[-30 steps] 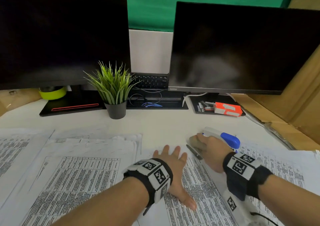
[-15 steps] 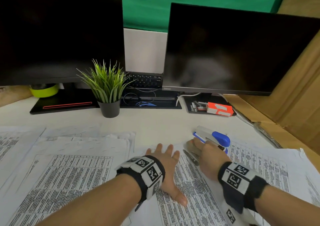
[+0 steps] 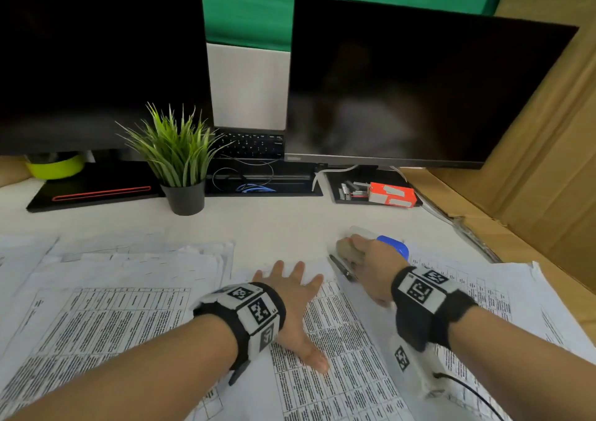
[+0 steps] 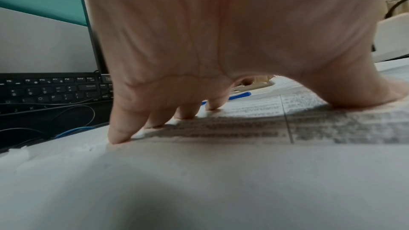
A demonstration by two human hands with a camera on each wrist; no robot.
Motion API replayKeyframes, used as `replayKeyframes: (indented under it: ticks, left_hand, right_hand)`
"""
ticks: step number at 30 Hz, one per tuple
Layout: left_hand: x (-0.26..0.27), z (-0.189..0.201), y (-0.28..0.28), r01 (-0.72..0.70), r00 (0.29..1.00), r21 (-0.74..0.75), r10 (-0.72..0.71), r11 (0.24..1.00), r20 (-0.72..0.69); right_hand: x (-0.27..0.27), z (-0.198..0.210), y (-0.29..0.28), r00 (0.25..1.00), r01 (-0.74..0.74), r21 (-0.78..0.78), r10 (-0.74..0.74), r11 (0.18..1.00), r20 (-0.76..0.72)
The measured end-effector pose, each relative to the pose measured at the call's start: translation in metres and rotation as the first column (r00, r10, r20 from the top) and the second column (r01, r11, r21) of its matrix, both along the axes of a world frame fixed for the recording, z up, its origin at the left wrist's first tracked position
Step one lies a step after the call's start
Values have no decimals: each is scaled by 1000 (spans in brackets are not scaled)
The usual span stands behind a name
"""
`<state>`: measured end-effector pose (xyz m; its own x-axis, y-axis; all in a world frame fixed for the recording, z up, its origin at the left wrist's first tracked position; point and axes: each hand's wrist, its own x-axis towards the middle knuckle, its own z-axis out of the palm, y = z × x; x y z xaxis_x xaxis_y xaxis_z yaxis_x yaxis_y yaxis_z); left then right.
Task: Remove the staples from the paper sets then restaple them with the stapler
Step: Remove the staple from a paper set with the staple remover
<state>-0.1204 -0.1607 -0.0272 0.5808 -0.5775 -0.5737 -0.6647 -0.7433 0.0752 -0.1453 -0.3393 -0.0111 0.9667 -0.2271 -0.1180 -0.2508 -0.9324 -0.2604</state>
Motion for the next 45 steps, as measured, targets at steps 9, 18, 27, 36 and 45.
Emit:
replayKeyframes:
  ticks: [9, 18, 27, 36, 45]
  left_hand:
    - [-1, 4, -4, 0, 1000, 36, 0, 999, -1]
    - [-2, 3, -7, -1, 1000, 69, 0, 998, 14]
    - [-1, 0, -7, -18, 1000, 36, 17, 999, 1]
    - [0, -2, -10, -38, 999, 24, 38, 999, 0]
    - [-1, -2, -12, -47, 999, 36, 47, 998, 3]
  right_hand:
    - [-30, -5, -8, 996, 0, -77, -7, 997, -84]
    - [-18, -12, 3, 987, 136, 29, -133, 990, -88]
    - [-12, -9, 24, 980, 146, -100, -158, 984, -122]
    - [8, -6, 20, 985, 79, -152, -101, 985, -143]
    - [20, -4, 15, 989, 4, -176, -30, 984, -148]
